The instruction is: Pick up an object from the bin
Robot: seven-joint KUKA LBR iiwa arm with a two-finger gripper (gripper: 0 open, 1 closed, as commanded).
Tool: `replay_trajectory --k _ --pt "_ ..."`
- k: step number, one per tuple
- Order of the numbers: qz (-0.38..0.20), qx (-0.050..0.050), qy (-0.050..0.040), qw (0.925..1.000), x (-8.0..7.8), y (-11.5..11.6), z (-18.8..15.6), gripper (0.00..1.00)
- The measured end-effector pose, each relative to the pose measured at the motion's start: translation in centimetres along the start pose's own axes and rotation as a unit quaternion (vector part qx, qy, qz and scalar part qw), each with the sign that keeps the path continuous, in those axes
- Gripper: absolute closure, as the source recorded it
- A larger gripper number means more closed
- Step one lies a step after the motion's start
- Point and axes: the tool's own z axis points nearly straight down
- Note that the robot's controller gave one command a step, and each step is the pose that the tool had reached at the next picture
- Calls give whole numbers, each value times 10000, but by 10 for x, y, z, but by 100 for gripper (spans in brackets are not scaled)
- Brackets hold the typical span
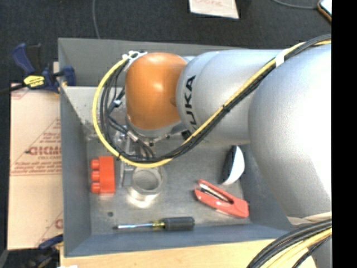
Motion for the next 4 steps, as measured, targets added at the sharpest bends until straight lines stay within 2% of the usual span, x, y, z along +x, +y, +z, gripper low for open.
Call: replay_trajectory --k 1,2,3,4 --pt "23 -8 -40 10000 -2 -1 -5 0" --pt "-1002 7 -28 9950 -39 -71 95 0" --pt "-1070 -11 -62 9942 -30 -84 52 0" --pt "-1441 4 -36 9896 -32 -89 62 0"
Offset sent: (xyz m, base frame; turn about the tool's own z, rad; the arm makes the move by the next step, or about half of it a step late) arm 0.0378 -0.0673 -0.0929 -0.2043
